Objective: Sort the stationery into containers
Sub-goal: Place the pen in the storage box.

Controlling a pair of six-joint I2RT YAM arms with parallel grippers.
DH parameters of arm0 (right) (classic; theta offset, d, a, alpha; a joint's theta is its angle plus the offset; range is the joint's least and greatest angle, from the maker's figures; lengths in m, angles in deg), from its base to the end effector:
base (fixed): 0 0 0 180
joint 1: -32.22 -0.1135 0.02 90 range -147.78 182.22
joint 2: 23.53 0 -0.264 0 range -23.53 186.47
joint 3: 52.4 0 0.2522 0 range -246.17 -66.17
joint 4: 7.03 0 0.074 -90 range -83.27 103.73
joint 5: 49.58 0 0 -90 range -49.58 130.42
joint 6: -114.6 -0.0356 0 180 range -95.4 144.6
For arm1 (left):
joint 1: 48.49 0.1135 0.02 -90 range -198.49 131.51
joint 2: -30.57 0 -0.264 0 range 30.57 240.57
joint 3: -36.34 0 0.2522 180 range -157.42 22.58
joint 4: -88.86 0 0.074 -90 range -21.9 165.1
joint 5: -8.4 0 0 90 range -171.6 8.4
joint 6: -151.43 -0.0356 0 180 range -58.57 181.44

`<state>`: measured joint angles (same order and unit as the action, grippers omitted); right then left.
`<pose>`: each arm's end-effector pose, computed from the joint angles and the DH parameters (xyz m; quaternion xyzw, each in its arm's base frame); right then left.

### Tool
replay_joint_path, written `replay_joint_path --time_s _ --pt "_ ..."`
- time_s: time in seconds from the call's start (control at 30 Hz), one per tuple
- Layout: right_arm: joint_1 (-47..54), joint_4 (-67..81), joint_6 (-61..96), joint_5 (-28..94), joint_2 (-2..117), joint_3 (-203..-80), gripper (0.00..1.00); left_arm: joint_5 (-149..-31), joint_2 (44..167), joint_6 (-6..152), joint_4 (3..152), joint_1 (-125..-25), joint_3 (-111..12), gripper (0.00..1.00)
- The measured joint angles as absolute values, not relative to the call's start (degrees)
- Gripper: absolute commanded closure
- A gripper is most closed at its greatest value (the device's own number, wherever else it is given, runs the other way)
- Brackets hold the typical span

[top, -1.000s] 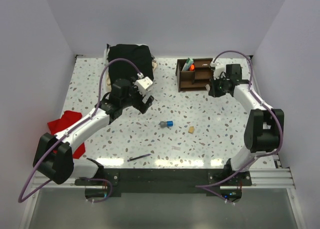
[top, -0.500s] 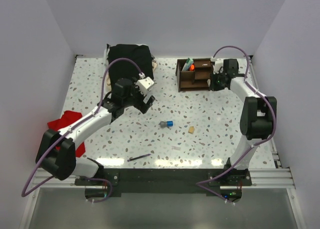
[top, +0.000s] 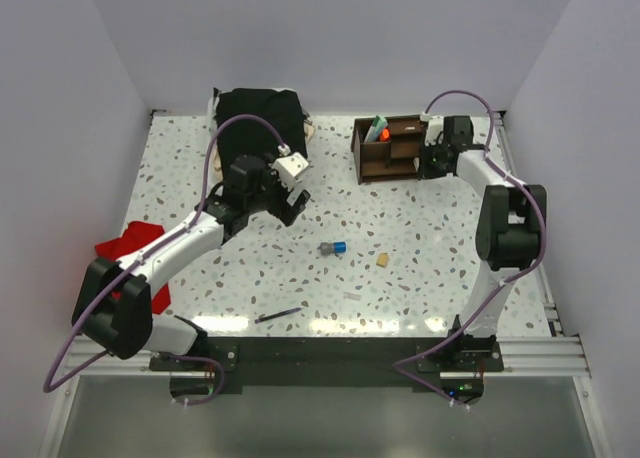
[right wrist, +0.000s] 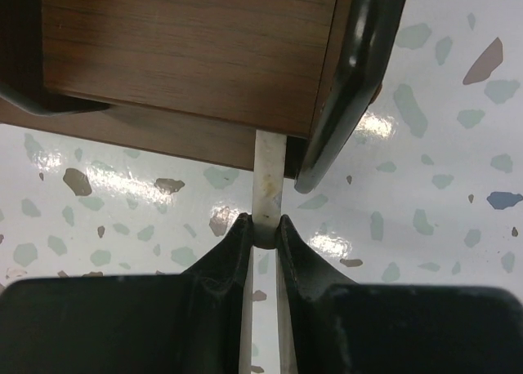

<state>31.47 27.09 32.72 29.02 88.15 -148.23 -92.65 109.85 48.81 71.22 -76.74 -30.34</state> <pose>0.4301 0.0127 0.2066 -0.1062 0.9295 0.0712 0.3459 0.2708 -0.1533 0.2630 0.3463 0.7920 -0.1501 0.4799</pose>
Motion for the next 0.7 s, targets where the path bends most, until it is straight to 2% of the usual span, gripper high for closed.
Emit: replay_joint_path --time_s 0.7 --pt "30.39 26.37 32.09 30.88 91.39 -151.79 1.0 -92.69 110.55 48.83 71.22 -76.74 -30.37 0.0"
